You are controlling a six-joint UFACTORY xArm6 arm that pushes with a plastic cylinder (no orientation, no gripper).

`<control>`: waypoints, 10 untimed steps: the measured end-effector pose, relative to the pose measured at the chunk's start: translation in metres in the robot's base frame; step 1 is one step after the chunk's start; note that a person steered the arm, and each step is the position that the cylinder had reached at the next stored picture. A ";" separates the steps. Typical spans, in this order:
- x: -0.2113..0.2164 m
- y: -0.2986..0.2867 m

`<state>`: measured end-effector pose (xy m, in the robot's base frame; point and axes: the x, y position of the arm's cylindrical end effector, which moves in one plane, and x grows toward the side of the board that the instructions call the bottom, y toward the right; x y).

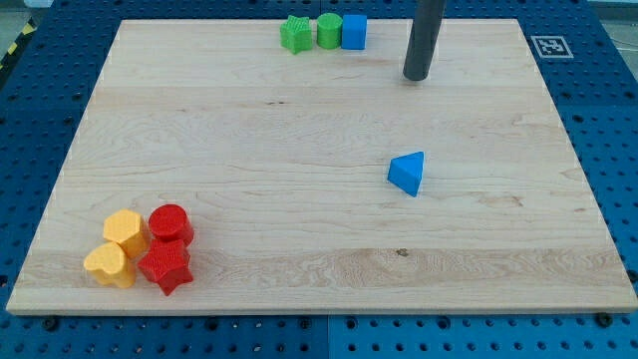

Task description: Move your arm towards the blue triangle

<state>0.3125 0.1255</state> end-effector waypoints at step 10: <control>0.056 -0.071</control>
